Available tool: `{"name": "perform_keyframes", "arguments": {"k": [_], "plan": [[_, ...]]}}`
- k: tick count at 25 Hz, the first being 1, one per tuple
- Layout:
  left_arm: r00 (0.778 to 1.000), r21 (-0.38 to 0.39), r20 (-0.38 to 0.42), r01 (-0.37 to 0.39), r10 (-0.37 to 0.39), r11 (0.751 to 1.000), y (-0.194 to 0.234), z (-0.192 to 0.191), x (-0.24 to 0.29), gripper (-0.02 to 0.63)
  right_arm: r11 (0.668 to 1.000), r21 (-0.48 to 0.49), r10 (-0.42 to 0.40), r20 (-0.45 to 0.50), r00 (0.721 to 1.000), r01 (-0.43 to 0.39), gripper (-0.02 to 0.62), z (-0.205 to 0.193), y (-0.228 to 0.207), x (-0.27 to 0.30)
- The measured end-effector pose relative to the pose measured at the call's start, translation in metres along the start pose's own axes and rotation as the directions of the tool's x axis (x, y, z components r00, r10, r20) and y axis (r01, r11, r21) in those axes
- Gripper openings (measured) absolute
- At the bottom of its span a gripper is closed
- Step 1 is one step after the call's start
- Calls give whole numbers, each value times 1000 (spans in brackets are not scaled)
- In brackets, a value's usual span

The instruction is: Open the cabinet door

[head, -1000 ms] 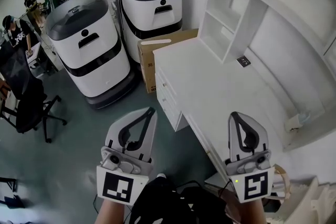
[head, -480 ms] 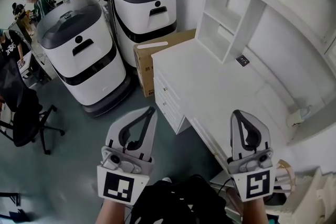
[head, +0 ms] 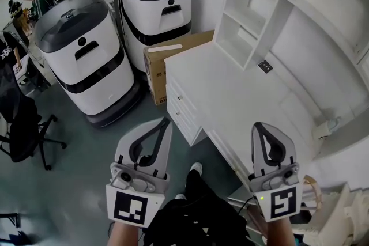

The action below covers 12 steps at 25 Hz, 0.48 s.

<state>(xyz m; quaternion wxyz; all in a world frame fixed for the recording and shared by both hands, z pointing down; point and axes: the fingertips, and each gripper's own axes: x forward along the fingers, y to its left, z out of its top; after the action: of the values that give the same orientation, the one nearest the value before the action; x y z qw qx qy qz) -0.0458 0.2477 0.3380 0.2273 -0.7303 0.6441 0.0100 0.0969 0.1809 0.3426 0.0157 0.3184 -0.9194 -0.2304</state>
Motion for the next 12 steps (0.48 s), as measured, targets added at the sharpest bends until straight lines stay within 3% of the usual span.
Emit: {"name": "perform_keyframes", "arguments": {"k": [12], "plan": [[1000,30,1,-22,22,999,26,-16,39,-2,1000,-12,27,35,999,-26,-2,-14,-20,48]]}}
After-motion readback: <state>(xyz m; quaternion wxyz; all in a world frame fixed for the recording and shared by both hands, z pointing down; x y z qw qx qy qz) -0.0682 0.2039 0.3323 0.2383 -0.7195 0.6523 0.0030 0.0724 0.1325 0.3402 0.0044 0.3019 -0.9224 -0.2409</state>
